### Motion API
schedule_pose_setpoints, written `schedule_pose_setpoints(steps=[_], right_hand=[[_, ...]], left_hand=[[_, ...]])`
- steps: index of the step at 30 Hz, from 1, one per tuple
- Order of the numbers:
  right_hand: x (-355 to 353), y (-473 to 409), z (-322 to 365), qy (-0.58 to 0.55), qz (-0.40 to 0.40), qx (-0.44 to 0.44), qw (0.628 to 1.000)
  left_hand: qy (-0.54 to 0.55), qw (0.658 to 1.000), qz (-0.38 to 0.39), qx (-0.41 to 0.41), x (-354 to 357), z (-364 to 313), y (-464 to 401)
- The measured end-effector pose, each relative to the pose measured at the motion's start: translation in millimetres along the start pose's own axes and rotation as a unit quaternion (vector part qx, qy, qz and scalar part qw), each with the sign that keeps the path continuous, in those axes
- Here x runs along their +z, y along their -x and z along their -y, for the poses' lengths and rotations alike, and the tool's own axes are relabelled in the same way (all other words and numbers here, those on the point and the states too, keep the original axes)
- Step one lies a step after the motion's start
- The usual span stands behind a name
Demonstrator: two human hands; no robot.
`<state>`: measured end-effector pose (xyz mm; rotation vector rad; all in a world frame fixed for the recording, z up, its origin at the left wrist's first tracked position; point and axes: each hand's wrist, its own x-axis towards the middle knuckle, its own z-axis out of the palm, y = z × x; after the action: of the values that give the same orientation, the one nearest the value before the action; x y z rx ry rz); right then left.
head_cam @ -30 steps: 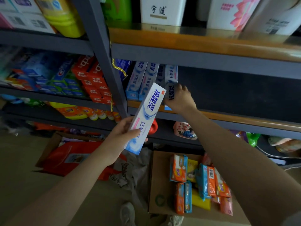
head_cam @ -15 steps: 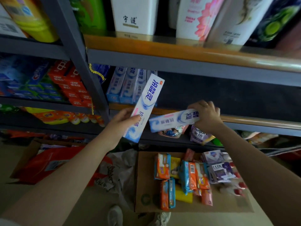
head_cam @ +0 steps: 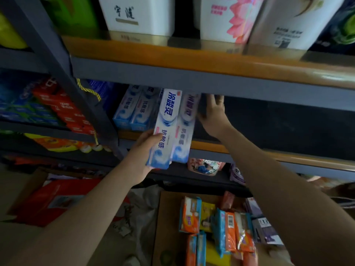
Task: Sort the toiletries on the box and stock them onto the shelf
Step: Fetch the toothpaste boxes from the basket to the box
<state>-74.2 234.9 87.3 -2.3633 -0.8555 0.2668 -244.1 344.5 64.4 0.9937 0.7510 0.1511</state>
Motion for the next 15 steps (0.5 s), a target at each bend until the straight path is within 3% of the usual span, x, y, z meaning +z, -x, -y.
schedule_pose_setpoints(steps=[4,8,12,15], right_hand=[[29,7,10,-0.237,0.020,0.124,0.963],[35,36,23,-0.118,0.061,0.089,0.987],[46,60,30,-0.161,0.019,-0.008,0.987],[60,72,23,-0.006,0.015,-0.071,0.997]], left_hand=[[0.050,0.998,-0.018,-0.029,5,-6,-4],[-0.076,0.993,-0.092,0.006,20,-23,-2],[-0.290,0.923,-0.185,0.171,18,-37,-12],[-0.362,0.889,-0.173,0.219,10,-43,-14]])
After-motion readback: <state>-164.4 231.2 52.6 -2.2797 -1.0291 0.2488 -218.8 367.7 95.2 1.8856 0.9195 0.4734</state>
